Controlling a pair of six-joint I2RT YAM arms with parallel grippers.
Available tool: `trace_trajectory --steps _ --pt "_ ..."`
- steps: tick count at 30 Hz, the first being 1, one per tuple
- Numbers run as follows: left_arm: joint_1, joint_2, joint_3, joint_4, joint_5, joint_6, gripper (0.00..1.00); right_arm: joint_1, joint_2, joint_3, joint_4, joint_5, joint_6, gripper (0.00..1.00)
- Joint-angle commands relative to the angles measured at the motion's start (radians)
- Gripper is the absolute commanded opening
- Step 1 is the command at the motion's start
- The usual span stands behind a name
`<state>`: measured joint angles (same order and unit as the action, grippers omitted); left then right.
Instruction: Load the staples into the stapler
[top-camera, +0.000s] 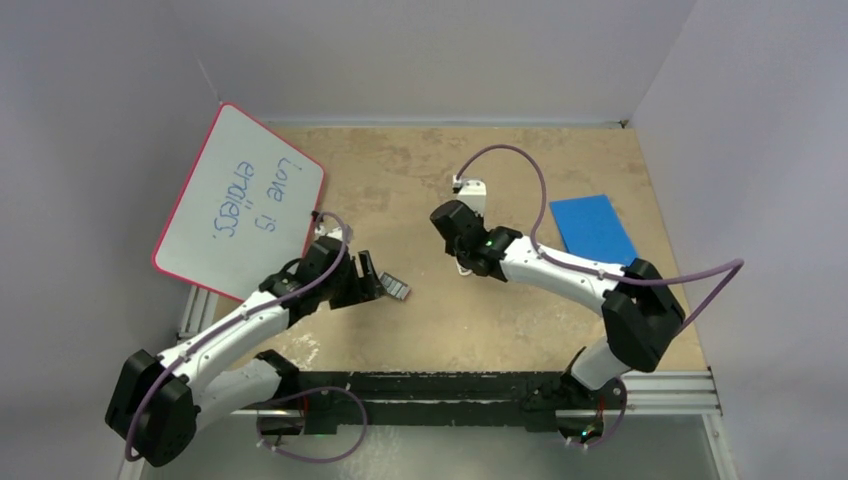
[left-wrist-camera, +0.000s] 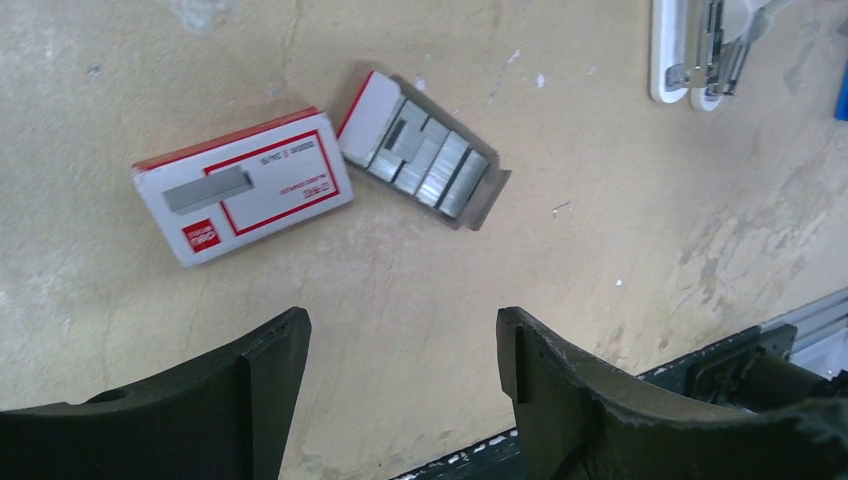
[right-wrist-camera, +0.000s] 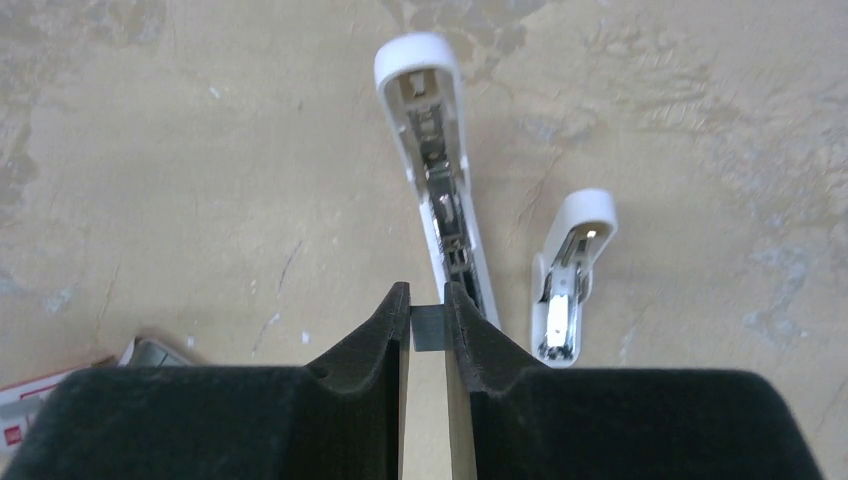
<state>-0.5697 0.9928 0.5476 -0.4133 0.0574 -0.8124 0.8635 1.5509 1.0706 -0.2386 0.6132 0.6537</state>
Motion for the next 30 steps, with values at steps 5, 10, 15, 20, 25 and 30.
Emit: trace_trajectory --steps 5,10,15,20,25,30 --pt "0.005 0.054 0.052 0.173 0.091 0.024 0.68 -0.072 0.020 -0.054 0.173 -0.052 -0.193 0.17" --pt "0.004 0.077 0.050 0.218 0.098 0.018 0.68 -0.100 0.046 -0.059 0.199 -0.123 -0.222 0.17" --pt "0.004 0.102 0.058 0.237 0.098 0.015 0.68 -0.119 0.062 -0.062 0.204 -0.158 -0.241 0.17" --pt "0.005 0.124 0.057 0.246 0.104 0.010 0.68 -0.122 0.076 -0.072 0.202 -0.180 -0.252 0.17" --pt "0.004 0.141 0.063 0.245 0.107 0.013 0.68 -0.124 0.090 -0.077 0.202 -0.176 -0.256 0.16" --pt "0.005 0.148 0.063 0.240 0.103 0.015 0.68 -0.124 0.096 -0.078 0.204 -0.179 -0.256 0.16"
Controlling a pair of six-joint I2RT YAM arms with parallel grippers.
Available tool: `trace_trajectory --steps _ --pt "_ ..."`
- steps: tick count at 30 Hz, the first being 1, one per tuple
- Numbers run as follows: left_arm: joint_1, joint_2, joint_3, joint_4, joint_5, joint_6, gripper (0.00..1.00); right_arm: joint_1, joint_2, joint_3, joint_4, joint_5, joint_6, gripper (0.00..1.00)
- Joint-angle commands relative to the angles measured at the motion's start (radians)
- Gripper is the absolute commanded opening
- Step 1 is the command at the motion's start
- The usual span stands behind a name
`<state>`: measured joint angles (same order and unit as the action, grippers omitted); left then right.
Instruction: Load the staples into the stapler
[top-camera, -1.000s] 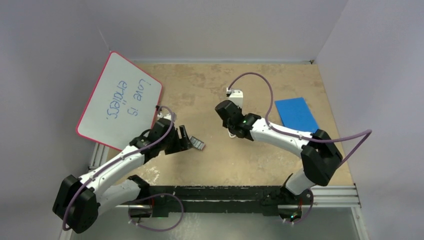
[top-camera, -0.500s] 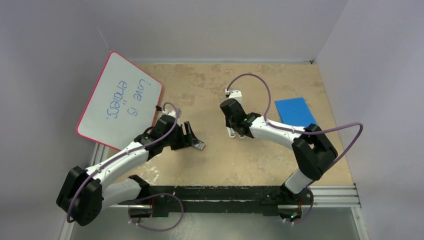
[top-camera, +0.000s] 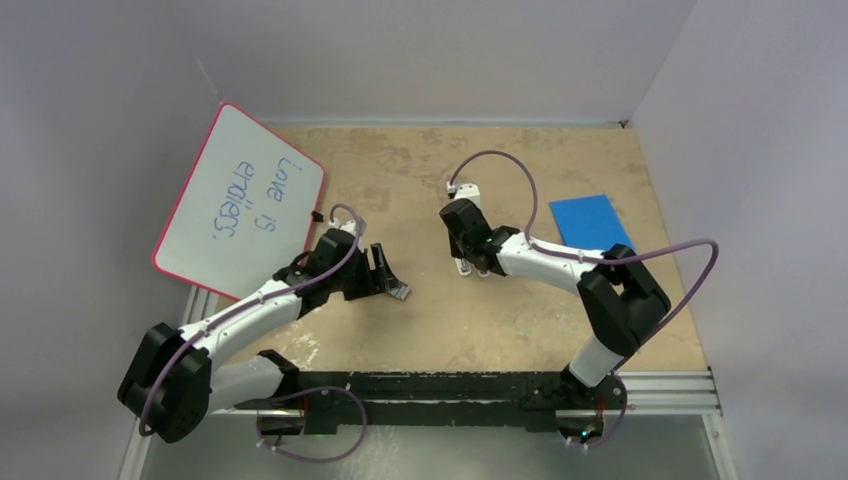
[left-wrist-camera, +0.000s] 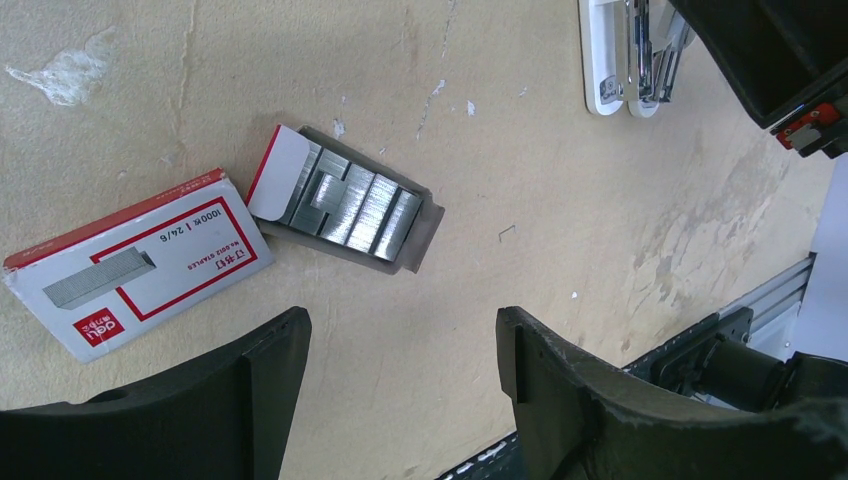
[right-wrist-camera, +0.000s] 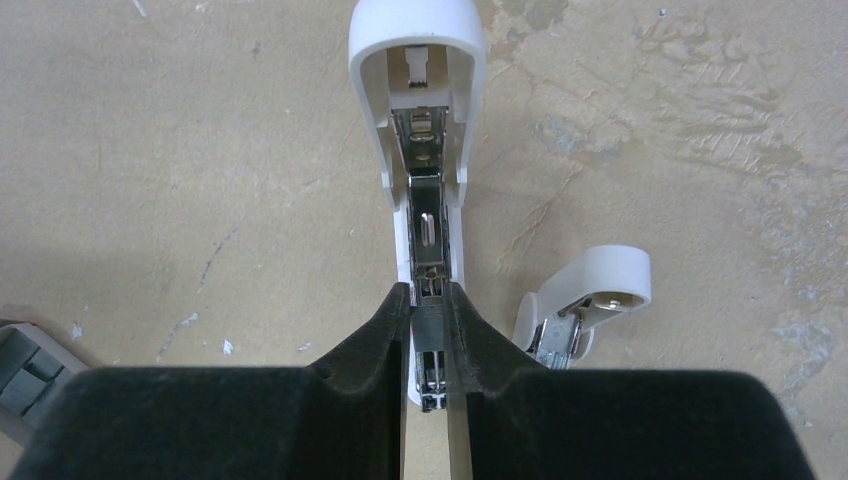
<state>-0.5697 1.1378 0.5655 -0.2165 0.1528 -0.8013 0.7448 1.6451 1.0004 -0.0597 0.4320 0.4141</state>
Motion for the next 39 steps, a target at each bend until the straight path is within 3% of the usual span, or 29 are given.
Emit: trace_trajectory --steps 1,39 --pt "0.004 0.004 0.046 0.042 0.007 0.005 0.68 -0.005 0.006 -0.009 0.023 0.003 -0.017 0.16" --pt "0.004 0.016 0.044 0.031 -0.002 -0.003 0.67 -0.005 0.019 -0.020 0.013 -0.011 -0.009 0.15"
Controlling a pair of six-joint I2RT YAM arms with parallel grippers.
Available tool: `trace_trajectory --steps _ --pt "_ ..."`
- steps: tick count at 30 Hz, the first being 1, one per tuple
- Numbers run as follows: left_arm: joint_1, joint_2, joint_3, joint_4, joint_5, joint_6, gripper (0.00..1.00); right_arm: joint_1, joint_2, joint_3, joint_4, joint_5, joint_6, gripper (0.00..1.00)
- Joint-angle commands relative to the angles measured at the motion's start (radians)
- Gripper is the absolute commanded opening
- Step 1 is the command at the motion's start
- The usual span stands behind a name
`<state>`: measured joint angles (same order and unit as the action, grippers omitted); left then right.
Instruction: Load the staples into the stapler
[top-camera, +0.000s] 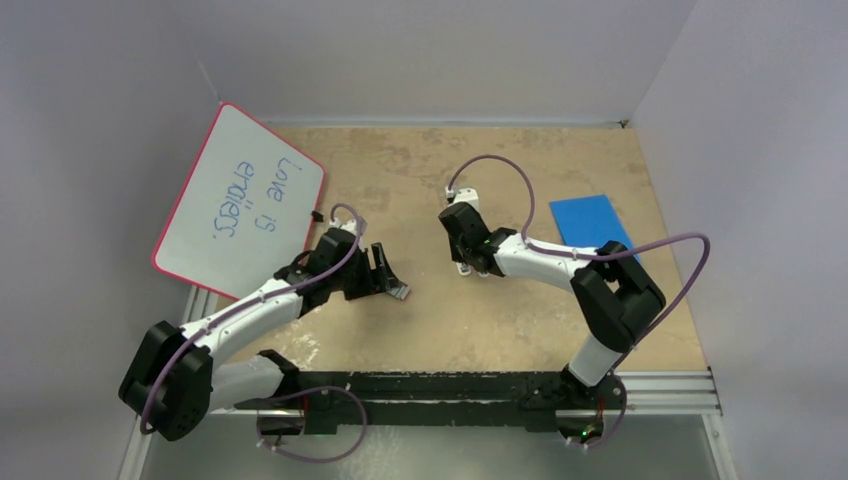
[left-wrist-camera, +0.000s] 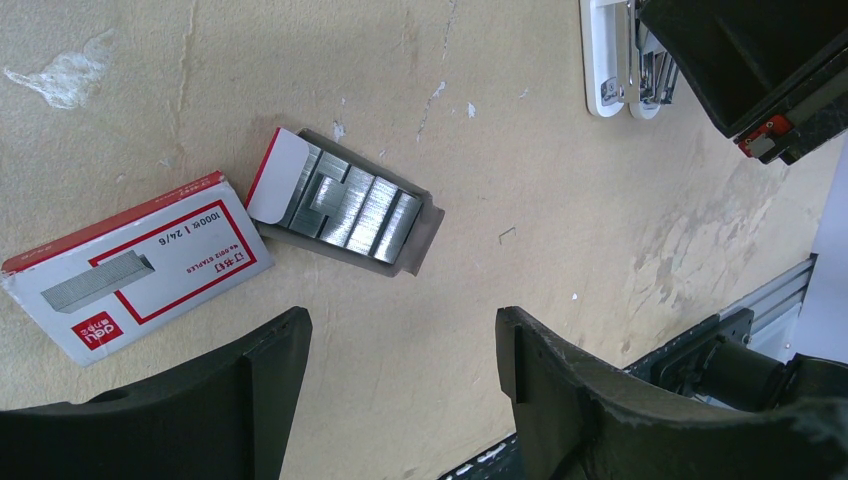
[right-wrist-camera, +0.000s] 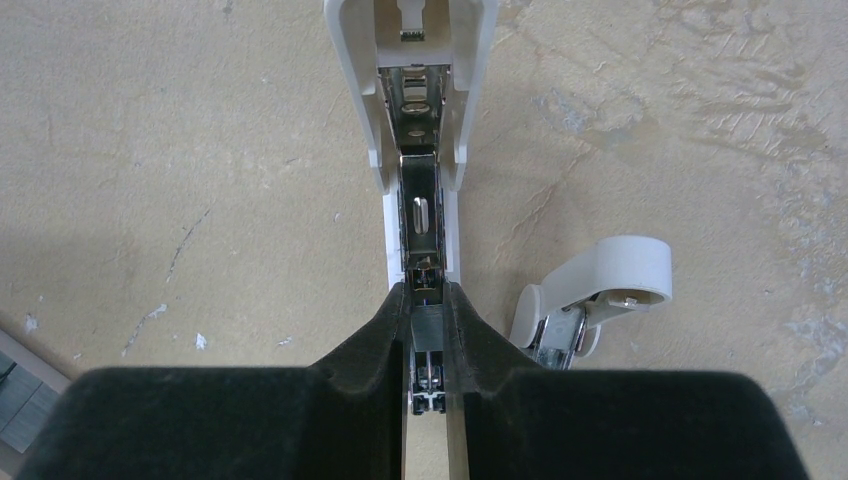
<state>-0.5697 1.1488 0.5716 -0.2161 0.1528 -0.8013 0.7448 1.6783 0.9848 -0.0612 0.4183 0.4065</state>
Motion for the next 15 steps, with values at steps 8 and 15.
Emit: trace_trajectory --steps 8,15 --pt "0.005 0.010 0.037 0.034 -0.001 -0.004 0.67 -0.005 -0.066 -0.010 0.038 -0.018 -0.010 0.15" --pt "0.005 0.015 0.034 0.034 -0.001 -0.005 0.67 -0.005 -0.063 -0.018 0.045 -0.031 -0.010 0.15"
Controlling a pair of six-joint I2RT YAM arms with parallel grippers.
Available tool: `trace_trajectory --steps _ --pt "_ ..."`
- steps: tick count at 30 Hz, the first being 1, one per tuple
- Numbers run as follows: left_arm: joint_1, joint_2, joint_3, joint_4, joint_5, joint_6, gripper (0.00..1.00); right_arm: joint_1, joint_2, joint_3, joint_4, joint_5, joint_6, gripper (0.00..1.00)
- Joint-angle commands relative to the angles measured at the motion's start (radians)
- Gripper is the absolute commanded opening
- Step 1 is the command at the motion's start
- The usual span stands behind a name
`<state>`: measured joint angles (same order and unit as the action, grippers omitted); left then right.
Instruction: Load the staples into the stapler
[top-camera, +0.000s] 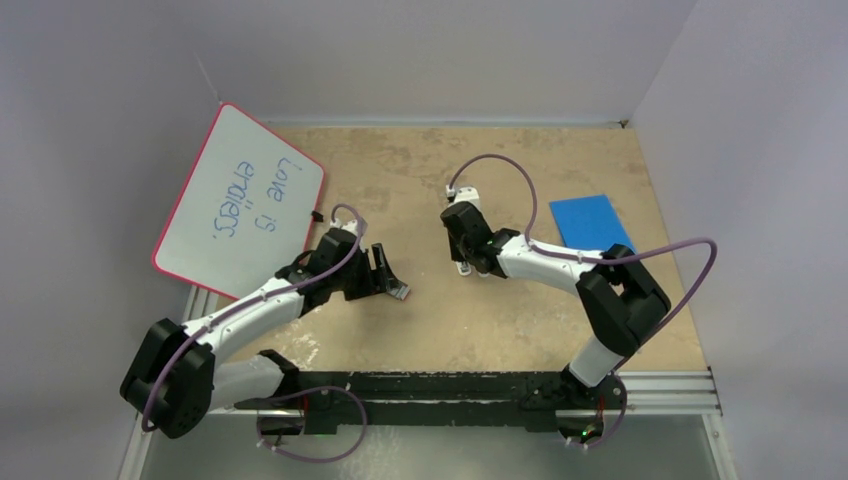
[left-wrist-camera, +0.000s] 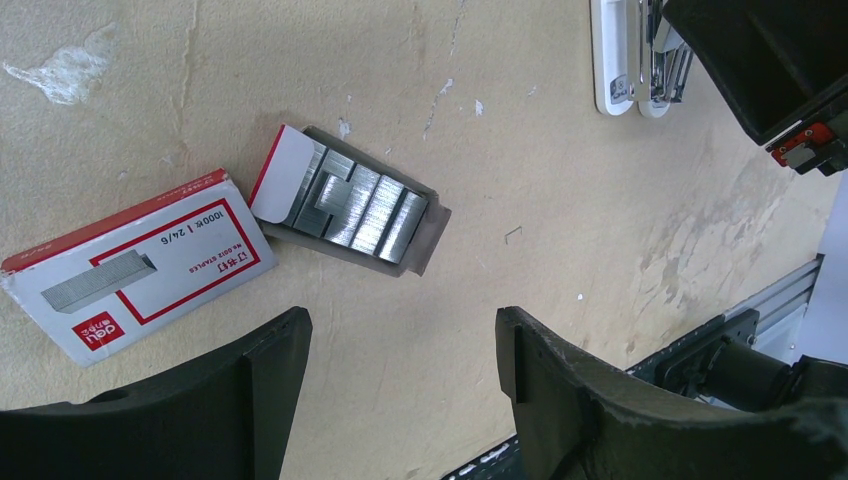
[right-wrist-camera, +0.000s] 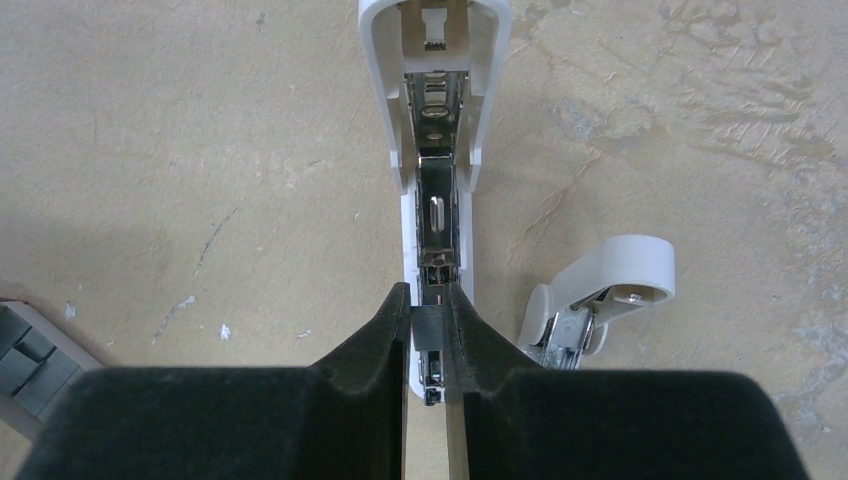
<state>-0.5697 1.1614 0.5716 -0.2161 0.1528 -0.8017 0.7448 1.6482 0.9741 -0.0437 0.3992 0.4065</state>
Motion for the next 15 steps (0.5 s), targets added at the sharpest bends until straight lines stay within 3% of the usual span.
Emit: trace_trajectory --steps 1,15 --pt "0.005 0.004 0.033 0.035 -0.001 -0.004 0.67 -0.005 -0.029 -0.008 0.028 -0.012 -0.012 0.15" --pt "0.004 0.006 0.028 0.037 0.001 -0.007 0.67 -0.005 -0.007 -0.006 0.021 0.011 -0.010 0.14"
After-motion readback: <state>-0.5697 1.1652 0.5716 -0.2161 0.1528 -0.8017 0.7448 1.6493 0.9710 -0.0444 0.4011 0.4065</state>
